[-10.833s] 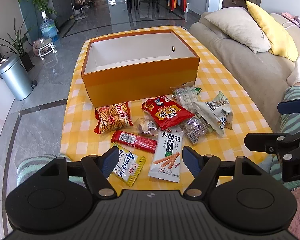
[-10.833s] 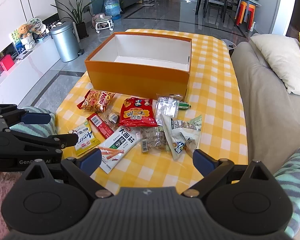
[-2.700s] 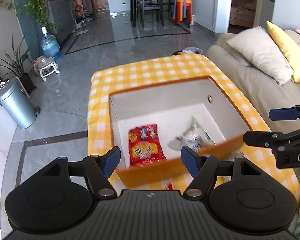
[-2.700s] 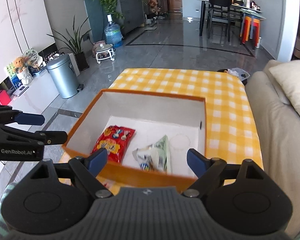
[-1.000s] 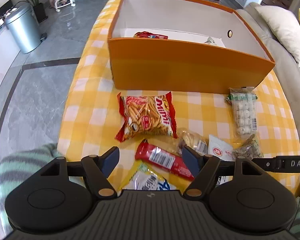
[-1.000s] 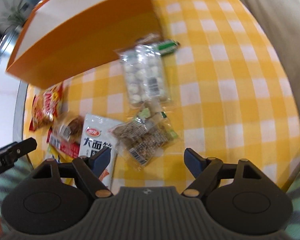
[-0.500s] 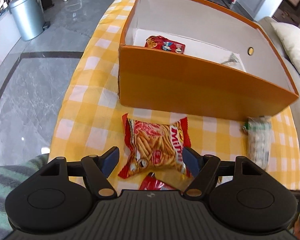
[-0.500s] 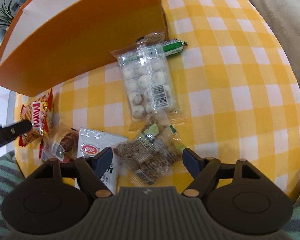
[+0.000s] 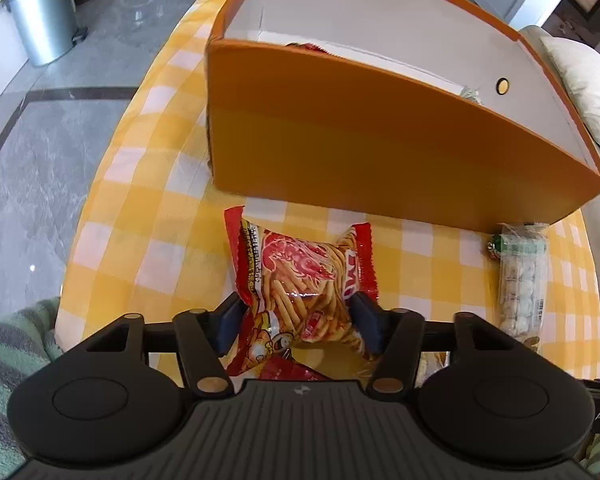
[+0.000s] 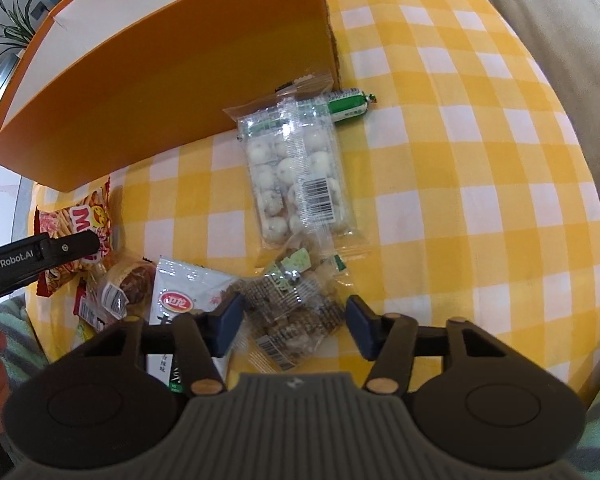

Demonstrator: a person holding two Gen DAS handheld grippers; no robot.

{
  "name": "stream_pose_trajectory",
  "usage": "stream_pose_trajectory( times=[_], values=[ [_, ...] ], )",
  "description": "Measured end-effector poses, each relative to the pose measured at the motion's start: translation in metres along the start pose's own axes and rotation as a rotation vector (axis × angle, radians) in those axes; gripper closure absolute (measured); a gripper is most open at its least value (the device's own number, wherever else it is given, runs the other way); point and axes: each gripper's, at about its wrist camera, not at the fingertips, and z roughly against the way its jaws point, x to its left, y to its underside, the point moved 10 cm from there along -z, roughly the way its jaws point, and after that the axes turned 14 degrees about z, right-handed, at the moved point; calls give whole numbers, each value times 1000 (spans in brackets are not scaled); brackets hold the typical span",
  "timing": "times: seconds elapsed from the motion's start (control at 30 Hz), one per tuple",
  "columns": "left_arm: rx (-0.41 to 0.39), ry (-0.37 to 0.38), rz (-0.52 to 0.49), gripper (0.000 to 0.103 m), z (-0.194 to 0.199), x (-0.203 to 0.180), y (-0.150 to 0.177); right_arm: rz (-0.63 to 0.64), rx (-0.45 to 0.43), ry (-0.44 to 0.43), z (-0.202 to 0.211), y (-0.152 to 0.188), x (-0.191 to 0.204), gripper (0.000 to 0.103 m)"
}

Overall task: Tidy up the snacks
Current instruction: 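Grasp the red Mimi bag with the left tool while the right tool grasps the brown nugget bag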

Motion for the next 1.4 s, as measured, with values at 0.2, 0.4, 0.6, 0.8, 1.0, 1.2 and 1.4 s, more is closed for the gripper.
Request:
stream_pose_trajectory(
  times=[0.2, 0.4, 0.6, 0.8, 1.0, 1.2, 1.4],
  values=[
    [-24, 4, -19, 48, 7, -4, 2, 7, -24, -8, 10, -1, -4, 69],
    [-68, 15, -18, 49, 25, -5, 2, 33, -70, -9, 22, -6, -3, 96],
    [-121, 38, -12, 50, 52, -9, 9, -62, -85, -49, 30, -1, -13, 57],
    [-136, 44, -6, 50, 65, -7, 16, -201, 10, -78, 10, 9, -15, 47],
    [-160, 51, 7, 49, 76, -3, 16, -299, 32, -129, -2, 8, -10, 47],
    [-175, 38, 16, 49, 83, 4, 12, -316, 18, -94, -10, -6, -6, 43],
    [-159, 47, 11, 49, 80, 2, 16, -303, 1, -45, -15, -8, 3, 54]
  ],
)
